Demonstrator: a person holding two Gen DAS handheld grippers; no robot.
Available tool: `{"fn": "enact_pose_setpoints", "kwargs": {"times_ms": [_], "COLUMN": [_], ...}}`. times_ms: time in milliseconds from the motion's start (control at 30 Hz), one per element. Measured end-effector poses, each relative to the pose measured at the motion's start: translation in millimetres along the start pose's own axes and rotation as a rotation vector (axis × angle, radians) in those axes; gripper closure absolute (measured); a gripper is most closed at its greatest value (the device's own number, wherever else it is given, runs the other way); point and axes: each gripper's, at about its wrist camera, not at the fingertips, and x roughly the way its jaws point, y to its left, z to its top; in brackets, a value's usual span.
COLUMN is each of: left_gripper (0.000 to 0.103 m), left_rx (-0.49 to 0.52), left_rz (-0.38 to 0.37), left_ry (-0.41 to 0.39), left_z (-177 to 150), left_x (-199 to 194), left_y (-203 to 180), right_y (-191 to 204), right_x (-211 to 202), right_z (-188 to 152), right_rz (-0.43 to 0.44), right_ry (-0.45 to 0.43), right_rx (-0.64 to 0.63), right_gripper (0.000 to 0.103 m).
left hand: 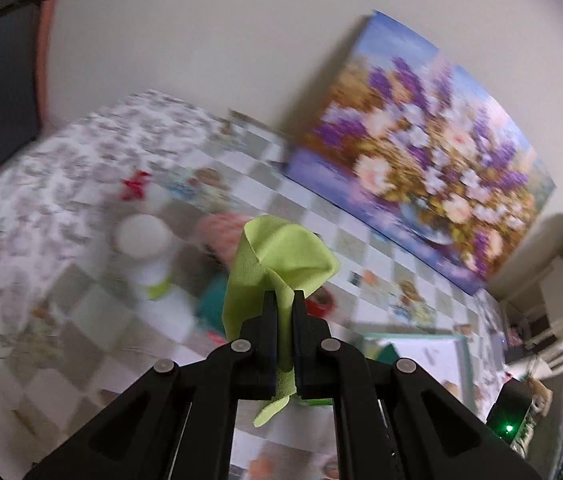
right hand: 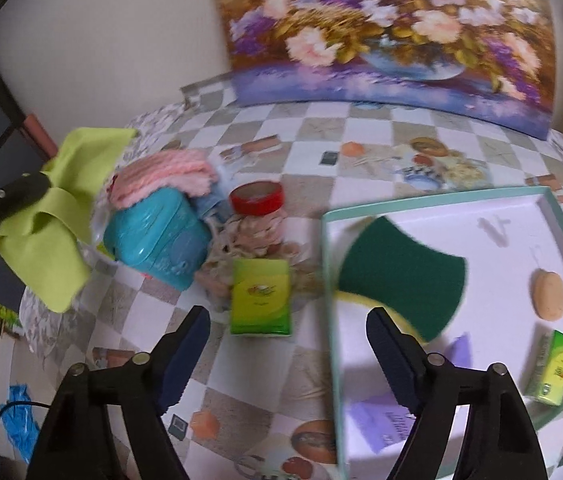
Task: Organize soft objects
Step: 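Lift the lime-green cloth with the left gripper while the right gripper grasps the green tissue pack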
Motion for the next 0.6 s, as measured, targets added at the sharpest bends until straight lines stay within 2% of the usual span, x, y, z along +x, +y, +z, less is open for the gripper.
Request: {"fn": "enact_pose_setpoints", "kwargs": {"times_ms": [100, 200, 433, 600], "left_gripper": [0.097, 0.097, 0.097, 0.097], "left_rx": [-0.017, -0.041, -0.085, -0.108], "left_rz": [0.07, 0.102, 0.086, 0.075], "left_ry": [-0.014, -0.003, 0.025, 0.034], "left_z": [3.3, 4.1, 4.0, 5.3], "left_x": [-2.3, 2.0, 10.0, 13.8], "left_y": [14.4, 25.9, 36.8, 41.5], "right_y": [10.1, 20.1, 21.9, 21.4], "right_x": [12.5, 26.3, 52.4, 63.7], "right_z": [-0.4, -0.8, -3.4, -2.6], "right_rz": [0.011, 0.009, -0.014, -0.023], "right_ry": [0.029, 0.062, 0.129, 0.152], "right_rx": [-0.01, -0.026, -0.014, -0.008], "right_gripper": [0.023, 0.023, 0.029, 0.029]}}
